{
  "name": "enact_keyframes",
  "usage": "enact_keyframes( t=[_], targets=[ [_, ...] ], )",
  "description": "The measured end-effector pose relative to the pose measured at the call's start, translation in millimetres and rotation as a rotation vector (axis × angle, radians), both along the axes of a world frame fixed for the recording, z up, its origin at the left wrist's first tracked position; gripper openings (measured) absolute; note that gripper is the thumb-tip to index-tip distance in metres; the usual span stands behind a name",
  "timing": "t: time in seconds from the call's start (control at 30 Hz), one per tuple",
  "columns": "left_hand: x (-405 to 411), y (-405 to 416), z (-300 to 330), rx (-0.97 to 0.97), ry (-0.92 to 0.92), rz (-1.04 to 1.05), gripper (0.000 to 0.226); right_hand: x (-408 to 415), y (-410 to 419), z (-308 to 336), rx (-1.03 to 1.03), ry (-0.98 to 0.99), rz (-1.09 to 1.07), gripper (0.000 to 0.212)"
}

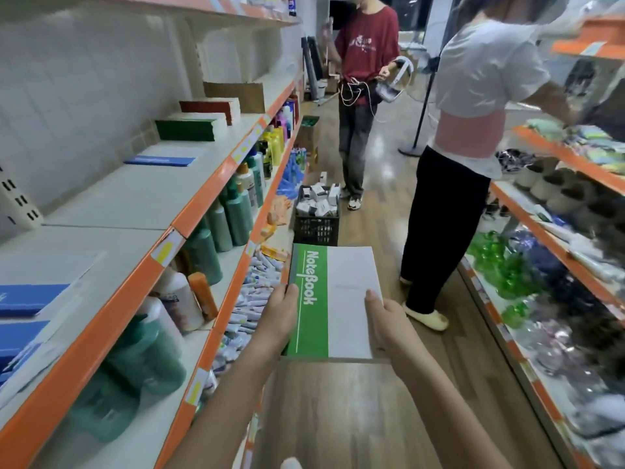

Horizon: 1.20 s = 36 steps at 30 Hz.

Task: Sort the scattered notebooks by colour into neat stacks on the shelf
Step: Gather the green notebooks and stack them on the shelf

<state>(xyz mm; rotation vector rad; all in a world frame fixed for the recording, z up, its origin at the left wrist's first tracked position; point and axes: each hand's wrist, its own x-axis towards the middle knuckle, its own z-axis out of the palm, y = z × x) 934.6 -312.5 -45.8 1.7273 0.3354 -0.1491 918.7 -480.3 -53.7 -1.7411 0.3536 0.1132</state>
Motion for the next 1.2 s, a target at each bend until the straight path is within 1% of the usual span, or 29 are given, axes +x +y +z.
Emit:
enact_keyframes(
  t=[0.17, 0.27, 0.37, 0.53, 0.77, 1.0, 1.1, 1.2],
  targets=[
    [68.3, -2.0, -3.3, -0.034, -0.018, -0.012, 0.029, 68.2, 1.6, -2.1, -0.010, -0.023, -0.014, 0.038],
    [119.9, 1.8, 4.6, -0.014, -0.062, -0.001, 0.028, 122.7, 7.1, 2.1, -0.007, -0.037, -0.010, 0.036],
    [175.1, 9.8, 11.0, 0.018, -0.083, 0.009, 0.035, 176.2, 13.3, 10.8, -0.013, -0.047, 0.001, 0.035],
    [250.6, 16.3, 19.2, 0.003, -0.087, 0.002, 0.035, 250.0, 20.0, 17.8, -0.021, -0.058, -0.015, 0.039],
    [332.9, 20.9, 14.0, 0.032, -0.028, -0.010, 0.036, 335.6, 22.7, 13.2, -0.040, -0.048, 0.013, 0.038],
    [445.7, 17.1, 10.2, -0.002, -0.042, 0.046, 0.030, 451.9, 18.3, 12.4, -0.064, -0.063, 0.047, 0.038],
    [498.8, 12.8, 12.2, -0.015, -0.073, 0.115, 0.030, 510.0, 13.9, 16.0, -0.055, -0.074, 0.085, 0.041],
    [547.3, 9.7, 17.0, -0.014, -0.079, 0.139, 0.032, 566.6, 11.0, 22.3, -0.064, -0.079, 0.132, 0.040]
  ],
)
